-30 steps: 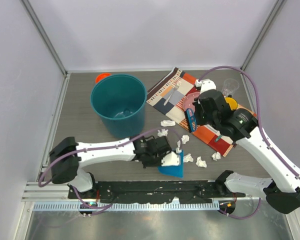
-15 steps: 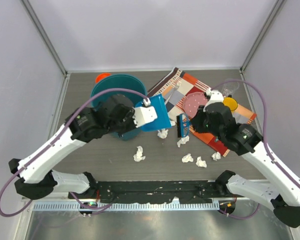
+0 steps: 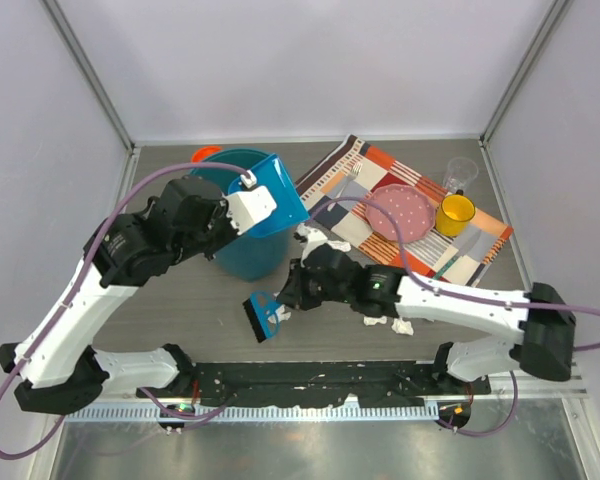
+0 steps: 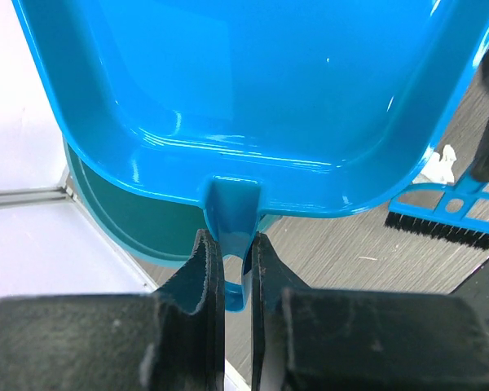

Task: Sweep away the paper scraps from the table

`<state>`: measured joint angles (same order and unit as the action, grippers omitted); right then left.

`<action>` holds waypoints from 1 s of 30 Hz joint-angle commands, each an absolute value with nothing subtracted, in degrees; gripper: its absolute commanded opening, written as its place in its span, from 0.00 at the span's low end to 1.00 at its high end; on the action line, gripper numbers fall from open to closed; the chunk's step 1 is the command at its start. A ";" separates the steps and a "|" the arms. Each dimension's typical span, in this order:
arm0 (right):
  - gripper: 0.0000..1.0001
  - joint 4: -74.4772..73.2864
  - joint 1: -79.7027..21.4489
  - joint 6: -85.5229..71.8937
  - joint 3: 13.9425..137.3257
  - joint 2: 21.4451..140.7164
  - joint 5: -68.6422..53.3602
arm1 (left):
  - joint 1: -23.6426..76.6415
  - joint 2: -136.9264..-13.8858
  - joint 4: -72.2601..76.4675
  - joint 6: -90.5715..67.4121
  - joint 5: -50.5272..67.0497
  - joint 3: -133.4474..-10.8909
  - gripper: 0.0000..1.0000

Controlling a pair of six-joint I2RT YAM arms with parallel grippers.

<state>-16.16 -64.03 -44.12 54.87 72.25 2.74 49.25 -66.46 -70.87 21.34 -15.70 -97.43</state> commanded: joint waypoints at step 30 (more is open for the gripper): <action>0.01 -47.10 -50.56 -28.94 68.20 61.96 28.21 | 55.70 -70.92 -82.52 23.82 7.65 -80.34 0.00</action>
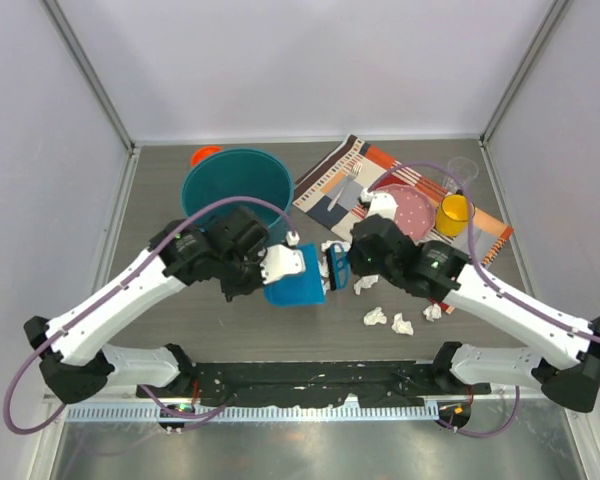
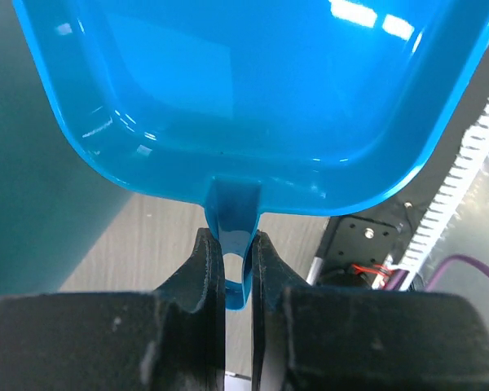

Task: Sweep away the paper scraps from the table

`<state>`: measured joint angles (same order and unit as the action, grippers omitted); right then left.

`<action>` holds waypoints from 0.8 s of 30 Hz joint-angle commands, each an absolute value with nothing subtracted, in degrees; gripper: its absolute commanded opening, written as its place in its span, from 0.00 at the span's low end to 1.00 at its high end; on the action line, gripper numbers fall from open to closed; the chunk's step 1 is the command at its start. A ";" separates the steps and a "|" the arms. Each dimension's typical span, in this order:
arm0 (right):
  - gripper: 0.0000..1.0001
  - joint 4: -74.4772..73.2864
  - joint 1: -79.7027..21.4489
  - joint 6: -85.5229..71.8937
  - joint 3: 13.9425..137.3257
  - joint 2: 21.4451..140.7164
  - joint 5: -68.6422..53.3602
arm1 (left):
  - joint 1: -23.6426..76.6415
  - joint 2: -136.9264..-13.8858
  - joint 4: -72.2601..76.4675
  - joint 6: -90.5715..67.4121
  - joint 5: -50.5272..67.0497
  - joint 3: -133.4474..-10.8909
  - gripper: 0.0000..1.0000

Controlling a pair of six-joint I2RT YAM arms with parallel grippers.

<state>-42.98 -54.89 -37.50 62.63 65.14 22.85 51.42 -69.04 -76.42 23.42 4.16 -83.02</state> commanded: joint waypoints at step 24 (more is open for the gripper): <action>0.01 -15.21 -37.80 9.14 62.67 80.59 16.53 | 60.29 -92.81 -64.43 13.18 -8.43 -61.08 0.00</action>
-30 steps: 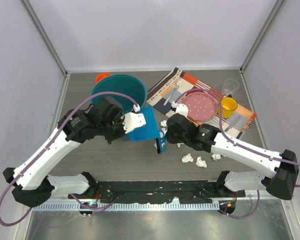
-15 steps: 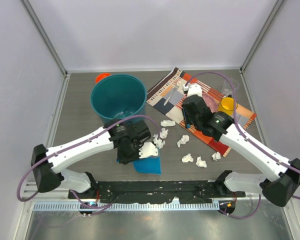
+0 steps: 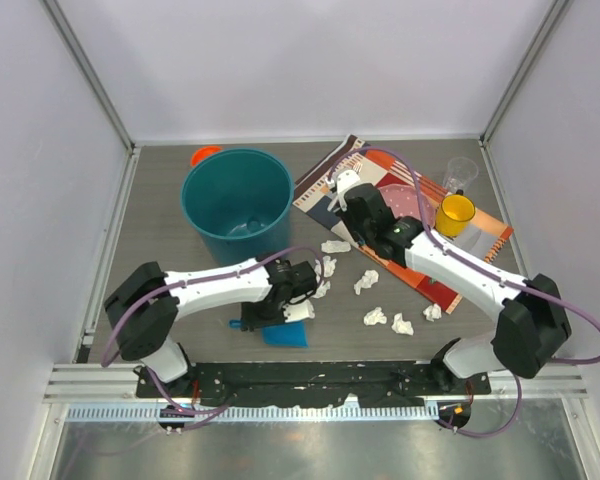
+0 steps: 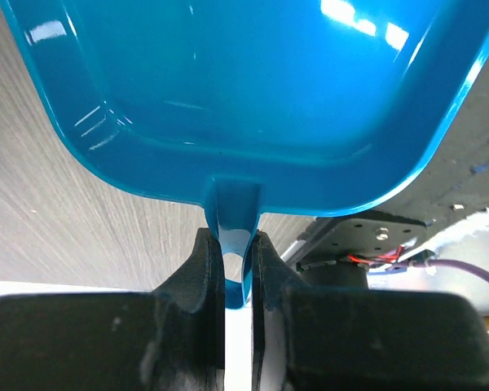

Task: Sweep away the paper scraps from the table

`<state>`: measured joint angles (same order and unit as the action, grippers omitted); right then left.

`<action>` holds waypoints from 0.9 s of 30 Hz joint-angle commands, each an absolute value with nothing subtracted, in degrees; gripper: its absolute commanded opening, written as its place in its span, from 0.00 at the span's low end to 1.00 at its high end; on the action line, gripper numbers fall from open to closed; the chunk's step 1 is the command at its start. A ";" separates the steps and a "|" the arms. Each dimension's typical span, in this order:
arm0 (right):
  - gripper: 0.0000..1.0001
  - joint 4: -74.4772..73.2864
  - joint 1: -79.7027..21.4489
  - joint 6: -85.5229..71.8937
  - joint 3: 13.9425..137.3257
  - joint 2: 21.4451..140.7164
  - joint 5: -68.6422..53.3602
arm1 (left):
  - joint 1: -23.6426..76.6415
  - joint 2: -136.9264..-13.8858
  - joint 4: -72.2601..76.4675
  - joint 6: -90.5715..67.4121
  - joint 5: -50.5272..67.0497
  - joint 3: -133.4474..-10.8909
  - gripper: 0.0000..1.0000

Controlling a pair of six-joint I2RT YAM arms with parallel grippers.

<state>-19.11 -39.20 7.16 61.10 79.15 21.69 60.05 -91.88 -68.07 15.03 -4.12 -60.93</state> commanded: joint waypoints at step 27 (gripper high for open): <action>0.01 -18.98 -38.93 -23.01 55.02 72.95 2.11 | 52.38 -102.74 -61.00 13.27 -4.66 -67.06 0.00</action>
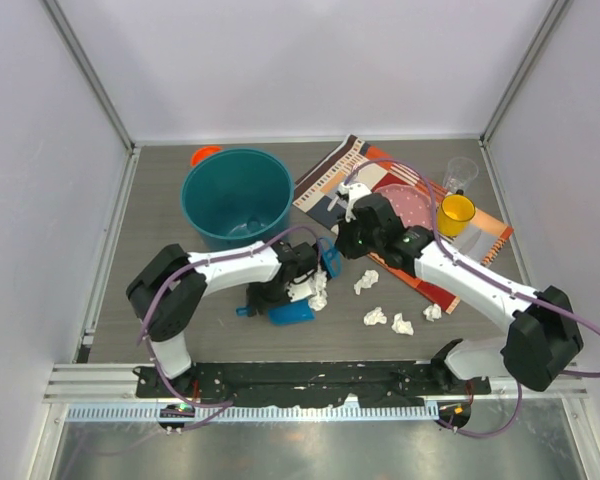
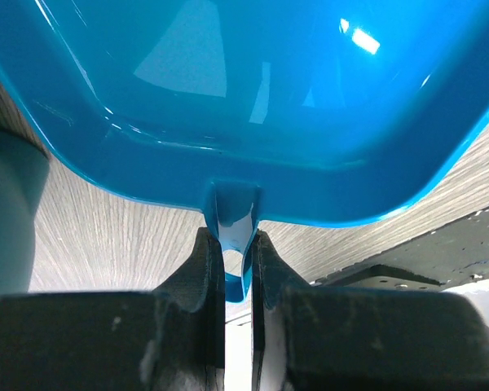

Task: Sweep away the paper scraps from the table

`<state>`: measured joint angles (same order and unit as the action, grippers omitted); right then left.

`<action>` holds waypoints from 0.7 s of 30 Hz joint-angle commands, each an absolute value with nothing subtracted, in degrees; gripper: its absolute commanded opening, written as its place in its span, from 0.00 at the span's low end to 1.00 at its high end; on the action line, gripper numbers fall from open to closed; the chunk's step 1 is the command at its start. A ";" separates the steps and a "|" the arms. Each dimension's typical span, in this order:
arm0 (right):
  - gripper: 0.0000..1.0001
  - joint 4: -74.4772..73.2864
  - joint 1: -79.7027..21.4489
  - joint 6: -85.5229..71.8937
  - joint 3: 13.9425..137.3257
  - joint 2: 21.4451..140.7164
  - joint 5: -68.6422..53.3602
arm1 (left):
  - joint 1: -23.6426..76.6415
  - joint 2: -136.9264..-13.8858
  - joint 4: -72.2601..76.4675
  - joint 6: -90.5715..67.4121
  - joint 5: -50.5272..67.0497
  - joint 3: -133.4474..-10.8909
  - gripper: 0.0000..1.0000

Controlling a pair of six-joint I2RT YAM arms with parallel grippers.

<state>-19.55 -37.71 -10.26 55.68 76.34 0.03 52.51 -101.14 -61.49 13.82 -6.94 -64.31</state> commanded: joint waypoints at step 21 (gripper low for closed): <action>0.01 -26.96 -45.35 -30.69 57.47 66.97 17.38 | 48.34 -101.78 -58.18 13.80 2.02 -68.29 0.00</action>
<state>-21.10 -45.28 -36.07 49.82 69.82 5.67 49.25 -103.00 -58.74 13.74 -0.40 -67.51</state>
